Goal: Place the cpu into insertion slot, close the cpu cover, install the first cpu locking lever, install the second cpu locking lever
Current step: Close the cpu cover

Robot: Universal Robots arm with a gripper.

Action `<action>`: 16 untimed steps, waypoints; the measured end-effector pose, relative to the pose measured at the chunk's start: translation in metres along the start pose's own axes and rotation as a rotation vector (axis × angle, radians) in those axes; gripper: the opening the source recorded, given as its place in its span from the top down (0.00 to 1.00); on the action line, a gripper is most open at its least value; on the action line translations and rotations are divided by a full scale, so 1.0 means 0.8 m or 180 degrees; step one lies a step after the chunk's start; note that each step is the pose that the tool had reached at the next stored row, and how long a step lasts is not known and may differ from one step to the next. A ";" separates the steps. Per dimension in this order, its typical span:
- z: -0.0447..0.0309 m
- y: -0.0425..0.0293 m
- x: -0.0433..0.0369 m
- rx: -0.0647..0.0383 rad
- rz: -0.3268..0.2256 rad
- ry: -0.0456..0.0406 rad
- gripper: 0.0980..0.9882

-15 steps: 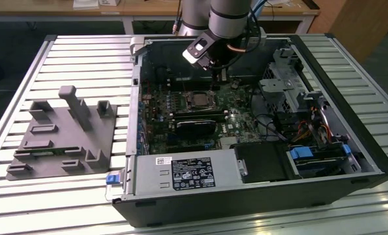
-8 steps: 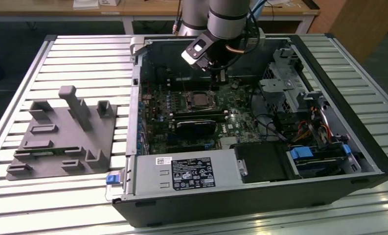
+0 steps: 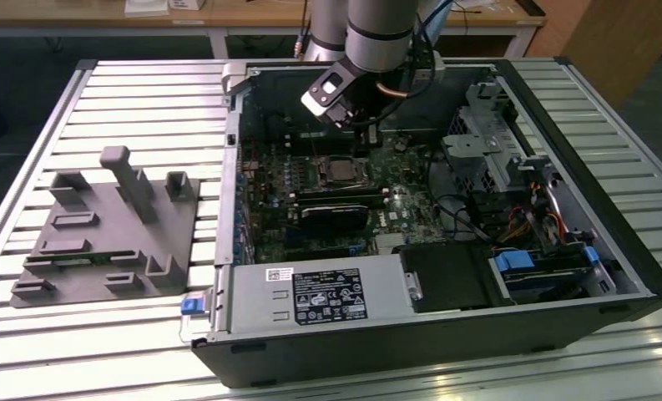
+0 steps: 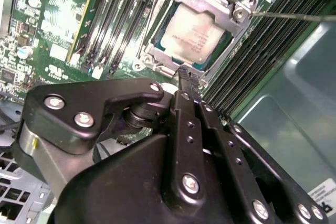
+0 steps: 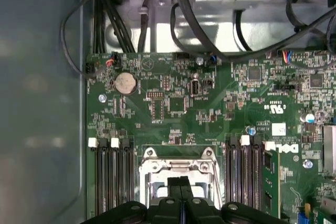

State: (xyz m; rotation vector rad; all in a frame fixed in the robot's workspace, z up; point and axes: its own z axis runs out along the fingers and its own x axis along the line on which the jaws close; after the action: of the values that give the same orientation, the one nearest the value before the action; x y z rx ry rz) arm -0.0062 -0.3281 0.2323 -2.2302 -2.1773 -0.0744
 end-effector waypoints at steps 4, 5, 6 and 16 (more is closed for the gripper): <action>0.0028 -0.0086 -0.003 -0.0015 -0.0004 0.0023 0.99; 0.0036 -0.0111 -0.004 -0.0019 -0.0005 0.0029 0.99; 0.0045 -0.0136 -0.004 -0.0022 -0.0006 0.0034 0.99; 0.0119 -0.0311 -0.008 -0.0033 -0.0009 0.0050 0.99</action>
State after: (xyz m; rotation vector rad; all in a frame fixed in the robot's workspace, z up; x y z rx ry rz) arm -0.0310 -0.3336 0.2221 -2.2242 -2.1774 -0.1034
